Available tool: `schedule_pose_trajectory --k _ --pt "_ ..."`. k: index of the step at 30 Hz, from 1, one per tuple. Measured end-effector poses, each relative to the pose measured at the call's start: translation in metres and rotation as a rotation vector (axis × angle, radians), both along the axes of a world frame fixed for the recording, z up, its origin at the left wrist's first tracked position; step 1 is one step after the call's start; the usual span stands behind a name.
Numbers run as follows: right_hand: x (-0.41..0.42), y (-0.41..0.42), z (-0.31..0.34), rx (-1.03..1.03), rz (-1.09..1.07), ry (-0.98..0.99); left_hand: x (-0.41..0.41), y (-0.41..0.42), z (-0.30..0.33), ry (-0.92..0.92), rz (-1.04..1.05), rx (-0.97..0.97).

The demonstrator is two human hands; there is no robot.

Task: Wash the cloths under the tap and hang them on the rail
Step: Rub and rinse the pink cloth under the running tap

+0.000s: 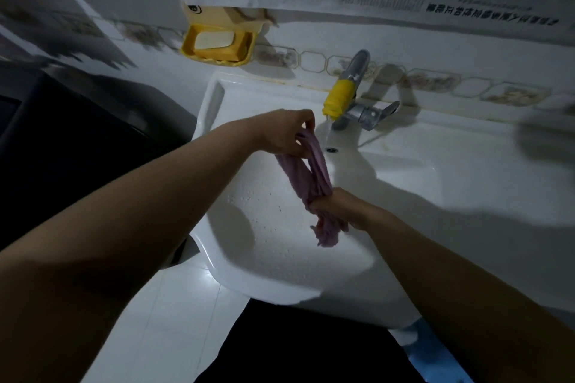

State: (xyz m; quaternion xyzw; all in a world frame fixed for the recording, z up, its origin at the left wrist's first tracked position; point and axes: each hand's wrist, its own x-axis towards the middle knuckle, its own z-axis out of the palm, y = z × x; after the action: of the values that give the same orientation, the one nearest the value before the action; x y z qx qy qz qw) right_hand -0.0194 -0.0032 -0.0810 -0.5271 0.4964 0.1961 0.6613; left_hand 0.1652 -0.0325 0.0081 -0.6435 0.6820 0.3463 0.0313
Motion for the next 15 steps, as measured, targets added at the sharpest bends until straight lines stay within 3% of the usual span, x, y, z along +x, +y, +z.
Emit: schedule_pose_trajectory --k 2,5,8,11,13,15 --pt "0.003 0.0 0.005 -0.04 0.025 -0.026 0.008 -0.007 0.004 0.006 0.032 -0.03" --pt "-0.002 -0.01 0.011 0.104 -0.069 -0.144 0.023 -0.013 0.005 0.049 0.126 -0.084" --pt "-0.006 -0.019 0.021 0.113 0.197 -0.072 0.033 -0.014 0.003 0.117 0.204 -0.139" --pt "-0.002 -0.025 0.028 0.135 0.42 0.01 0.032 -0.012 -0.001 0.024 0.09 -0.227" --pt "-0.001 -0.032 0.025 0.135 0.408 0.084 0.031 -0.008 -0.005 -0.097 -0.027 -0.311" --pt "-0.005 -0.041 0.021 0.124 0.21 0.049 0.033 -0.002 -0.013 -0.167 0.016 -0.331"
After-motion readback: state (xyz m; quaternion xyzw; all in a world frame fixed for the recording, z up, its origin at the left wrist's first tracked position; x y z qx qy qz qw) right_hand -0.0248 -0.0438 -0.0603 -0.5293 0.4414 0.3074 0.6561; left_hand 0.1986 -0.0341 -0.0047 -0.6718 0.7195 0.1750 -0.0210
